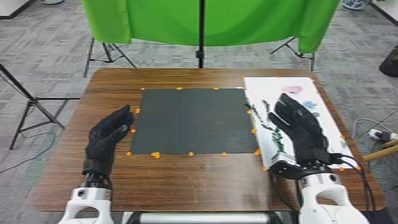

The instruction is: Arrange flowers

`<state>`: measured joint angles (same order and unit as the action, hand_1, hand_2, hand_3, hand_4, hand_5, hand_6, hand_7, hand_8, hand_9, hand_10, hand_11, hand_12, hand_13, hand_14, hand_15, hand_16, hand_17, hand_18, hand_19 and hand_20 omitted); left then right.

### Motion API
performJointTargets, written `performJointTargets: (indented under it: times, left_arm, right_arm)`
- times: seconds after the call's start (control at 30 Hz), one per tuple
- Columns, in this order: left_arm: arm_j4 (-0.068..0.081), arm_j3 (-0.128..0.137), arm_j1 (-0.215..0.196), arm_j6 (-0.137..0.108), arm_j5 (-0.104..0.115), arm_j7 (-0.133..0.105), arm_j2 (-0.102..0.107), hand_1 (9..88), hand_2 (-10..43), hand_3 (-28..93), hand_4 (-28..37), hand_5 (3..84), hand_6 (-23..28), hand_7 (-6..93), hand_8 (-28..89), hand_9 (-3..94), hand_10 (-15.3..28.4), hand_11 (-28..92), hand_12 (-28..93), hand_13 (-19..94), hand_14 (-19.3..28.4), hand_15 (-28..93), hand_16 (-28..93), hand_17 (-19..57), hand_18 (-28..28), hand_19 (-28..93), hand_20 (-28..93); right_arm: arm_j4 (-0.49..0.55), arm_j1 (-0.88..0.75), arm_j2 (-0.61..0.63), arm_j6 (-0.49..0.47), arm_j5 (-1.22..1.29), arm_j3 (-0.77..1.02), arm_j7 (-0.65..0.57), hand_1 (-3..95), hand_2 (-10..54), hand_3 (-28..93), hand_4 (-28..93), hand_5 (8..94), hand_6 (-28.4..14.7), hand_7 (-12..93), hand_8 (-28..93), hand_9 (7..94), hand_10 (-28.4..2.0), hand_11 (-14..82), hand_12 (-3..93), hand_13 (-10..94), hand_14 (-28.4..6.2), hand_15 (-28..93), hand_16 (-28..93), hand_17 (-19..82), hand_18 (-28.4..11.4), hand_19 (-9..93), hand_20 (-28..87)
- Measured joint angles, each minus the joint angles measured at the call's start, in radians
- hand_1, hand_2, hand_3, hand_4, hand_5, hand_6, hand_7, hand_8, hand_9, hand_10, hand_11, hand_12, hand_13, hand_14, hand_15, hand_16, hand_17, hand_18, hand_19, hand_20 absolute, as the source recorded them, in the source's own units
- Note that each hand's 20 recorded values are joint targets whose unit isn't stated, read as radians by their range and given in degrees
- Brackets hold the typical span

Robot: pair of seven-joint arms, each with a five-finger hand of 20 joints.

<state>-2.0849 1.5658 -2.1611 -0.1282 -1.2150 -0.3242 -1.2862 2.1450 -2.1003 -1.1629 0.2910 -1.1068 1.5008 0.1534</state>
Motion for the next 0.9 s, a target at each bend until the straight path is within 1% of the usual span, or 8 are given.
performJointTargets:
  times: [0.13,0.3,0.37,0.5,0.63,0.73,0.83,0.9]
  left_arm:
    - [0.000,-0.001,0.002,-0.007,0.002,-0.001,0.000,35.7,-9.5,61,-14.3,44.1,2.1,14.7,-7,40.8,11.5,15,15,32,15.0,19,3,7.6,13.1,6,24]
    - [0.000,-0.003,0.004,-0.001,-0.005,-0.001,-0.001,35.7,-9.5,61,-14.4,44.3,2.1,14.6,-7,41.1,11.5,15,15,32,15.0,18,3,7.3,12.9,5,24]
    - [0.000,-0.003,0.002,-0.002,-0.007,-0.001,-0.002,35.7,-9.5,61,-14.4,44.3,2.1,14.7,-7,41.1,11.6,15,15,32,14.9,19,3,7.3,12.8,5,24]
    - [-0.002,-0.003,-0.003,-0.009,0.000,-0.001,-0.003,35.8,-9.5,61,-14.6,44.3,2.1,14.7,-7,41.2,11.5,15,15,32,15.1,19,3,7.3,12.8,5,24]
    - [-0.003,-0.002,-0.003,-0.009,-0.002,0.001,-0.003,35.9,-9.5,61,-14.5,44.3,2.1,14.7,-7,41.2,11.5,15,15,32,15.0,19,3,7.3,12.7,5,24]
    - [-0.006,-0.002,-0.006,-0.009,-0.002,0.002,-0.004,35.9,-9.5,61,-14.4,44.4,2.1,14.7,-7,41.2,11.5,15,15,32,15.0,19,3,7.3,12.7,5,24]
    - [-0.008,-0.001,-0.009,-0.009,-0.002,0.004,-0.004,36.0,-9.5,61,-14.4,44.4,2.1,14.7,-7,41.2,11.5,15,15,32,14.9,19,3,7.3,12.6,5,24]
    - [-0.009,-0.001,-0.009,-0.009,-0.003,0.004,-0.004,36.0,-9.5,61,-14.3,44.3,2.2,14.7,-7,41.3,11.4,15,15,32,14.9,19,3,7.2,12.6,5,24]
  right_arm:
    - [-0.005,0.006,0.000,0.003,0.000,-0.006,0.006,15.1,-8.7,77,-19,38.1,-1.7,12,-7,38.0,-14.3,3.8,15.3,26,-13.1,6,19,18,-15.4,8,26]
    - [-0.005,0.004,-0.007,0.010,-0.001,-0.003,0.013,15.4,-9.5,76,-20,38.1,-1.7,12,-8,37.7,-14.4,3.9,15.9,26,-12.9,6,19,17,-15.2,8,26]
    - [-0.005,-0.002,-0.011,0.010,-0.003,0.001,0.019,16.3,-9.5,75,-21,38.0,-1.9,13,-7,38.8,-14.5,4.5,17.4,30,-13.6,8,20,20,-15.1,16,31]
    - [-0.002,-0.005,-0.011,0.038,-0.085,-0.004,-0.002,19.7,-9.5,76,-26,46.4,-3.3,17,-8,49.8,-15.2,15.4,21.2,50,-14.5,22,25,26,-16.7,45,43]
    - [0.010,0.008,0.020,0.244,-0.370,-0.055,-0.165,21.8,-9.5,73,-28,53.7,-3.6,18,-8,57.1,-15.4,20.7,22.4,60,-14.1,38,24,29,-19.2,62,48]
    - [0.021,0.009,0.058,0.372,-0.537,-0.070,-0.347,27.1,-9.5,63,-28,57.1,-4.1,18,-7,59.7,-15.8,23.1,23.6,62,-14.1,44,24,31,-20.2,67,51]
    - [0.034,-0.006,0.102,0.346,-0.629,-0.042,-0.484,30.2,-9.5,58,-28,60.4,-4.6,19,-6,61.0,-16.2,24.7,24.3,64,-14.2,50,24,33,-21.1,71,53]
    - [0.036,-0.018,0.141,0.260,-0.701,-0.025,-0.532,28.1,-9.5,64,-28,61.0,-4.7,19,-6,61.4,-16.2,25.5,24.5,64,-14.1,53,24,34,-21.2,74,54]
